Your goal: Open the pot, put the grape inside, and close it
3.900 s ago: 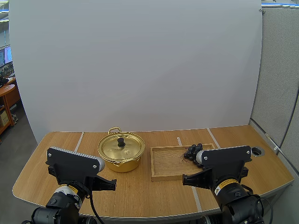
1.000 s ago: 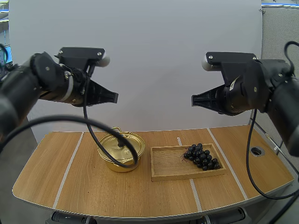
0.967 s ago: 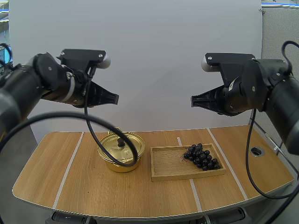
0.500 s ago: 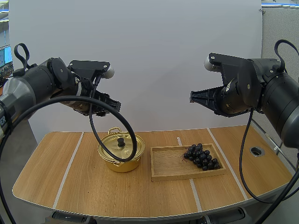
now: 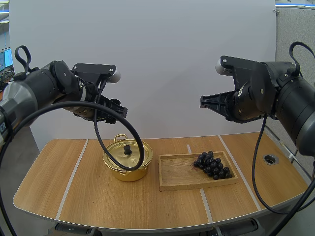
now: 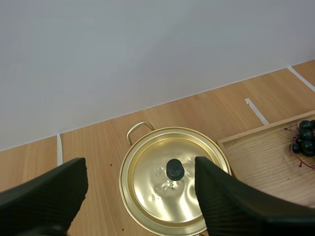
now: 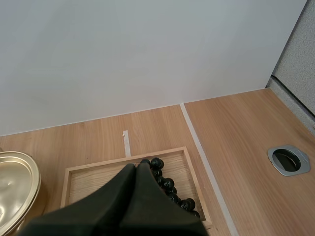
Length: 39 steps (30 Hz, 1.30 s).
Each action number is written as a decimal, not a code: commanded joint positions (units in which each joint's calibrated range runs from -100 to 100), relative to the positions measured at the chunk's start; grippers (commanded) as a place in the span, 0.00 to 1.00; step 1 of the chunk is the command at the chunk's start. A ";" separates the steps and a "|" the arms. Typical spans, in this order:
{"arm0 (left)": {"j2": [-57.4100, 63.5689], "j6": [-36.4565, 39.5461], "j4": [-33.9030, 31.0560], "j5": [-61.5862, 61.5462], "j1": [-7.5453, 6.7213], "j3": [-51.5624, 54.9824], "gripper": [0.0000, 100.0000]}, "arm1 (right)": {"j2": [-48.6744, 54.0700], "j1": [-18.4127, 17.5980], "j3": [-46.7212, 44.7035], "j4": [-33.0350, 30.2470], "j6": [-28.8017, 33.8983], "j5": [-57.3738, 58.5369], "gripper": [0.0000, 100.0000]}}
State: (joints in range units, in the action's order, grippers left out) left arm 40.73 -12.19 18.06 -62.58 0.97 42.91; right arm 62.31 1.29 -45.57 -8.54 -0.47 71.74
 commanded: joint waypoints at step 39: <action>-0.17 -8.44 -2.01 -6.33 0.04 -0.48 1.00 | -0.01 0.23 0.72 0.03 -12.26 4.31 1.00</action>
State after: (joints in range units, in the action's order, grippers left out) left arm 40.73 -17.47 16.30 -70.02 0.97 42.91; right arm 62.31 1.29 -45.57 -8.49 -12.55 76.28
